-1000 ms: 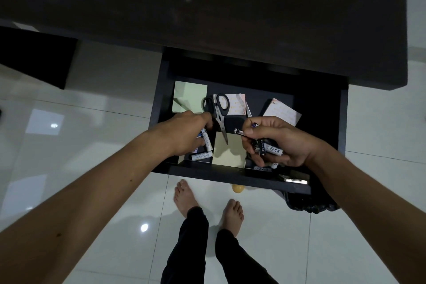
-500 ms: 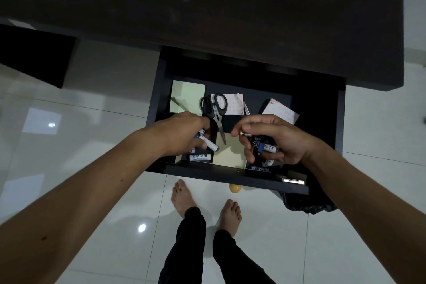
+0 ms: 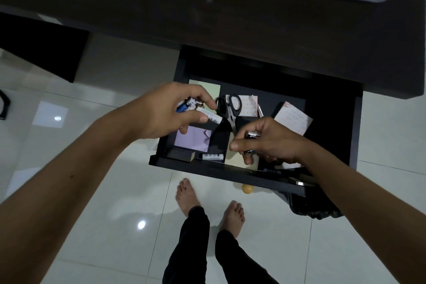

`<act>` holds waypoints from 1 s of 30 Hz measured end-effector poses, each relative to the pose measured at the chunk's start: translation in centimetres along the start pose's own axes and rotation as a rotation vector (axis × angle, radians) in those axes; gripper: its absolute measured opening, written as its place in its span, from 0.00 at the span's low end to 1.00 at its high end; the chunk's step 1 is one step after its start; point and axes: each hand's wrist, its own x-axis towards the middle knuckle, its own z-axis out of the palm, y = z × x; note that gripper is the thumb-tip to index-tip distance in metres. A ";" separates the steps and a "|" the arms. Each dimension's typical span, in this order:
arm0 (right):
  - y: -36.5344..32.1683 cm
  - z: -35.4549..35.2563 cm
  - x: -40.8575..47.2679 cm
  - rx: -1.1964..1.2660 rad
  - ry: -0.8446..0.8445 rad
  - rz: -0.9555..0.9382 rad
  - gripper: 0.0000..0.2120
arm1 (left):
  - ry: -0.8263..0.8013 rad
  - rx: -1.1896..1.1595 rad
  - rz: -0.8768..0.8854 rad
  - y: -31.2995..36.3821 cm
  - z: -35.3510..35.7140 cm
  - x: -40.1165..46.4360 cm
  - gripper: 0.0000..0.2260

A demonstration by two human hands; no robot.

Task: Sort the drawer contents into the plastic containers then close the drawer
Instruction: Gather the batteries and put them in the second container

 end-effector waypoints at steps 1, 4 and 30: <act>-0.2 0.4 0.3 -0.057 -0.012 -0.014 0.10 | 0.008 -0.027 0.001 -0.3 -0.1 -0.2 0.09; 0.0 1.3 1.3 -0.241 -0.064 -0.021 0.08 | 0.027 -0.139 0.003 -1.0 -0.2 -0.8 0.09; -1.1 1.4 2.1 -0.584 -0.221 0.028 0.07 | 0.068 -0.298 -0.044 -1.3 -0.1 -1.4 0.08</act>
